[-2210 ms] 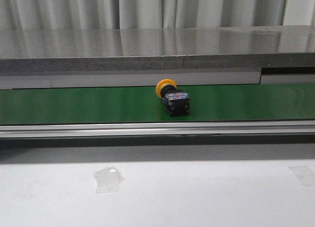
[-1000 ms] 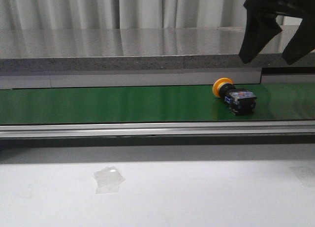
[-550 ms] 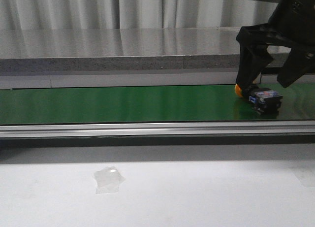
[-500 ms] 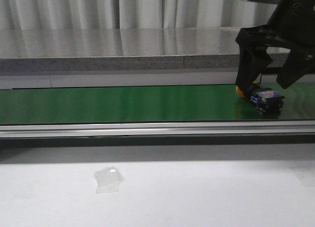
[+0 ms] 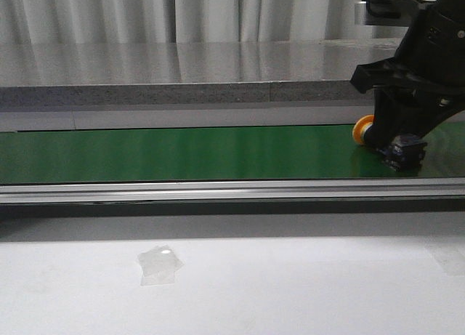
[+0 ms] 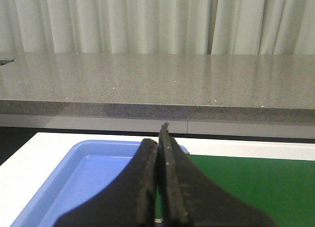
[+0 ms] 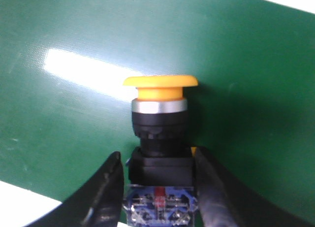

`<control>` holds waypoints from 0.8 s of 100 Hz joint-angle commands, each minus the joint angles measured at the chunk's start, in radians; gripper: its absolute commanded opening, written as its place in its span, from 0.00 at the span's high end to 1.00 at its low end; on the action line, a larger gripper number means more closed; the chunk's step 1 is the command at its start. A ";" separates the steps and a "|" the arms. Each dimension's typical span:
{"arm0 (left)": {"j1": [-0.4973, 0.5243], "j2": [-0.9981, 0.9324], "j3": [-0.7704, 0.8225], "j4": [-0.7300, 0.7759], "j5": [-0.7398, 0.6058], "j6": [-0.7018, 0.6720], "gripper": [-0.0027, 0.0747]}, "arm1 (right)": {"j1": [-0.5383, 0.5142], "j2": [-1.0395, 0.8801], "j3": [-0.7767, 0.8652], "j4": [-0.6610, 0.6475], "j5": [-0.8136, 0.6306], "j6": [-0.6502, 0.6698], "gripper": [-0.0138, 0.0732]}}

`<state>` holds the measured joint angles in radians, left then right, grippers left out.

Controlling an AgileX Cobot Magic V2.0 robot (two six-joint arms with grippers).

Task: Move button from left to right
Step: 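Lift the button off the belt with the right gripper toward the green tray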

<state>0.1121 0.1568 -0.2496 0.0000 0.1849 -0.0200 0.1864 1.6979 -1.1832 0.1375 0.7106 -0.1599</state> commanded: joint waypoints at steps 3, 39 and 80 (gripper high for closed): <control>-0.006 0.020 -0.036 -0.007 -0.088 -0.003 0.99 | -0.005 -0.034 -0.024 0.008 0.024 0.013 0.70; -0.006 0.020 -0.036 -0.007 -0.088 -0.003 0.99 | -0.118 -0.145 -0.119 -0.020 0.157 0.014 0.70; -0.006 0.020 -0.036 -0.007 -0.088 -0.003 0.99 | -0.467 -0.196 -0.141 -0.020 0.144 0.019 0.70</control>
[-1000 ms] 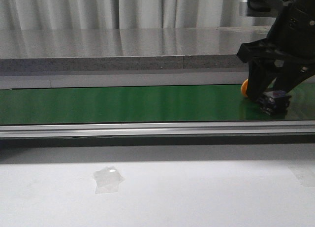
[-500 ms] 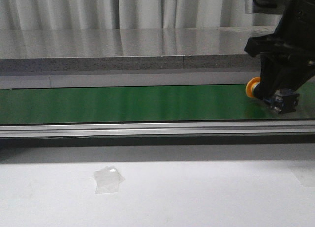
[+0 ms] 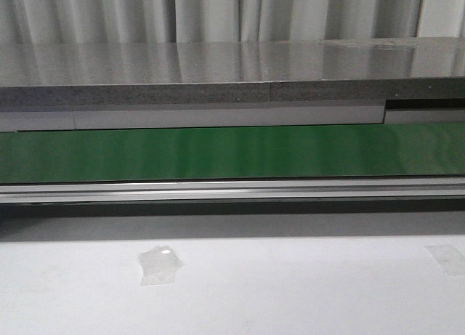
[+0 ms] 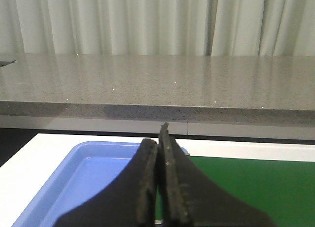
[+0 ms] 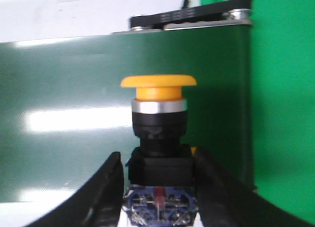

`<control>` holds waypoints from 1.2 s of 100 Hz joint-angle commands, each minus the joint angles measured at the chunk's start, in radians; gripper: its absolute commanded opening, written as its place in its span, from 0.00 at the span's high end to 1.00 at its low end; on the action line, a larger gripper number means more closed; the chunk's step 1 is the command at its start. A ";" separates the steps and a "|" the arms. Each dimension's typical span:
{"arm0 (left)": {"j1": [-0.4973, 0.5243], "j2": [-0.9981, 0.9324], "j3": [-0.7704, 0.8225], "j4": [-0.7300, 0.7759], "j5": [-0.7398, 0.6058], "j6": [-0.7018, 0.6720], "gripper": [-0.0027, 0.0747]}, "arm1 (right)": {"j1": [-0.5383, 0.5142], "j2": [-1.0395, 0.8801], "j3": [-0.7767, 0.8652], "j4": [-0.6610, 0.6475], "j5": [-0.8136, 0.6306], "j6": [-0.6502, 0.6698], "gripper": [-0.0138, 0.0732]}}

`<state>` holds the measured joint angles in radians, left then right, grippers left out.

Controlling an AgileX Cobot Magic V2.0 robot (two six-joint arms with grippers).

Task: Move button from left to right
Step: 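Lift the button off the belt with the right gripper toward the green tray, then lower the button into the green tray and open the right gripper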

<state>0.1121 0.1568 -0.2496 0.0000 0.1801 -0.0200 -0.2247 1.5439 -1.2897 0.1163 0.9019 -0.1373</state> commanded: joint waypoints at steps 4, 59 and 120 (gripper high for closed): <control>-0.006 0.020 -0.036 -0.007 -0.083 -0.003 0.99 | -0.090 -0.042 -0.035 0.001 -0.066 -0.003 0.70; -0.006 0.020 -0.036 -0.007 -0.083 -0.003 0.99 | -0.260 0.120 -0.035 0.000 -0.210 -0.003 0.70; -0.006 0.020 -0.036 -0.007 -0.083 -0.003 0.99 | -0.260 0.272 -0.036 0.000 -0.234 -0.003 0.70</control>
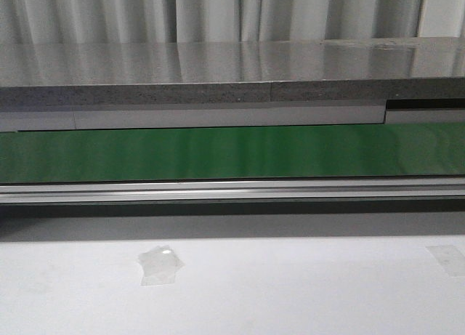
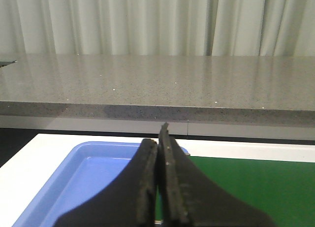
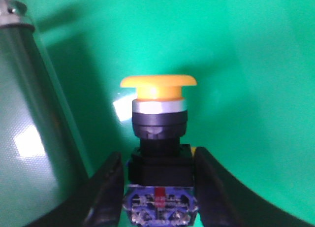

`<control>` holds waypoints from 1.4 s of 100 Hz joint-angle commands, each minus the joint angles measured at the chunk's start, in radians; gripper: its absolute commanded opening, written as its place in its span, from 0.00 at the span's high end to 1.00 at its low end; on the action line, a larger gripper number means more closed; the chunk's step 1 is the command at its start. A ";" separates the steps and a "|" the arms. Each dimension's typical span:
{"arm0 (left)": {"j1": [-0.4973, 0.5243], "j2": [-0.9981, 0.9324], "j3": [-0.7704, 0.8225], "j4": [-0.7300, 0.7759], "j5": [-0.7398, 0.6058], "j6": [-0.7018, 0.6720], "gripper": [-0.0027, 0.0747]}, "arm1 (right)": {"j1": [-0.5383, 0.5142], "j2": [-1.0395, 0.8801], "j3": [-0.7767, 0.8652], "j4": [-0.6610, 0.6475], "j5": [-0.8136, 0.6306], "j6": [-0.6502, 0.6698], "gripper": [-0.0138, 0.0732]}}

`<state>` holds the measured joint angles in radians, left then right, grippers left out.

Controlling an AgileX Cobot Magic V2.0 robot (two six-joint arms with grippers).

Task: Move button from left to right
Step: 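Lower the button into the green tray and open the right gripper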

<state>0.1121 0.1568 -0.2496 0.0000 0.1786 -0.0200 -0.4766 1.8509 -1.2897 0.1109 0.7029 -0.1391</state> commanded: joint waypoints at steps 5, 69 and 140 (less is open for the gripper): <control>-0.006 0.020 -0.036 -0.007 -0.082 -0.003 0.99 | -0.008 -0.027 -0.036 0.006 -0.035 -0.001 0.70; -0.006 0.020 -0.036 -0.007 -0.082 -0.003 0.99 | -0.008 -0.023 -0.045 0.015 -0.024 -0.001 0.27; -0.006 0.020 -0.036 -0.007 -0.082 -0.003 0.99 | 0.143 -0.231 -0.195 0.117 0.058 -0.013 0.28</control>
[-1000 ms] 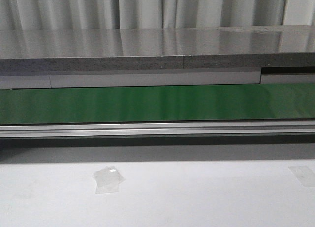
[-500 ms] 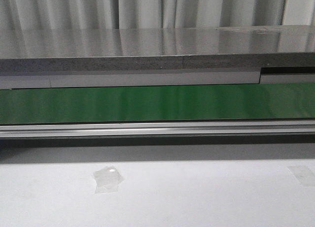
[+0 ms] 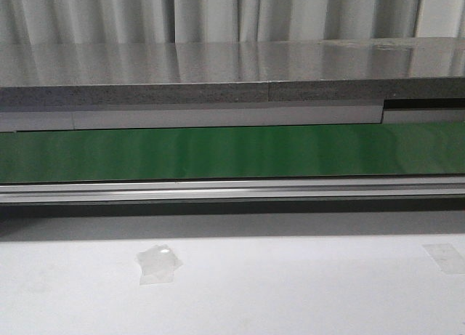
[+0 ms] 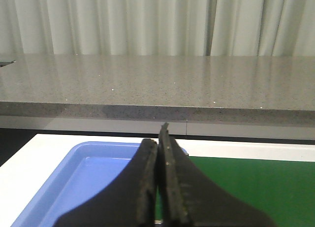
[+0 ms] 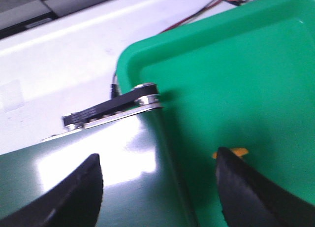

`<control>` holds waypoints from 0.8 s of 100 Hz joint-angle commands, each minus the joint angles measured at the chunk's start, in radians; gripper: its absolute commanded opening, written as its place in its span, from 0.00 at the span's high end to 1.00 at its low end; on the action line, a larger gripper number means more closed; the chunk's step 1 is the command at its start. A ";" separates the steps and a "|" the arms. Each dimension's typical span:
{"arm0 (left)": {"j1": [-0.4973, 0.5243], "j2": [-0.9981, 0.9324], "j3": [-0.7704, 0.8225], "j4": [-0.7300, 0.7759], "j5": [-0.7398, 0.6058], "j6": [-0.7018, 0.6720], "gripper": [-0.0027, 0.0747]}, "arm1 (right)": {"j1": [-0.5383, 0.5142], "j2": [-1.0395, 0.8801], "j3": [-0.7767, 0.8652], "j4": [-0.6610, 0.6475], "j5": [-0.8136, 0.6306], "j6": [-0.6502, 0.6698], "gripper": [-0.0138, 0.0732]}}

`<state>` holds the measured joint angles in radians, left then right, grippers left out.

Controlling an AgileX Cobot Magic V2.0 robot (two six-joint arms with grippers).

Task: Move button from left to right
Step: 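Lower the button into the green tray and open the right gripper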

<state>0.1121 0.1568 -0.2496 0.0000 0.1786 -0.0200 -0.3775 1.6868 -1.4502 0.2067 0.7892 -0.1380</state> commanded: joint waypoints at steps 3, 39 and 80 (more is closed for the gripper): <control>-0.006 0.020 -0.036 -0.007 -0.082 -0.003 0.99 | 0.062 -0.073 -0.034 0.020 -0.027 -0.016 0.28; -0.006 0.020 -0.036 -0.007 -0.082 -0.003 0.99 | 0.231 -0.150 -0.031 0.020 0.034 -0.049 0.28; -0.006 0.020 -0.036 -0.007 -0.082 -0.003 0.99 | 0.267 -0.384 0.252 0.016 -0.106 -0.087 0.28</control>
<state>0.1121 0.1568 -0.2496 0.0000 0.1786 -0.0200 -0.1101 1.3954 -1.2434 0.2146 0.7746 -0.1994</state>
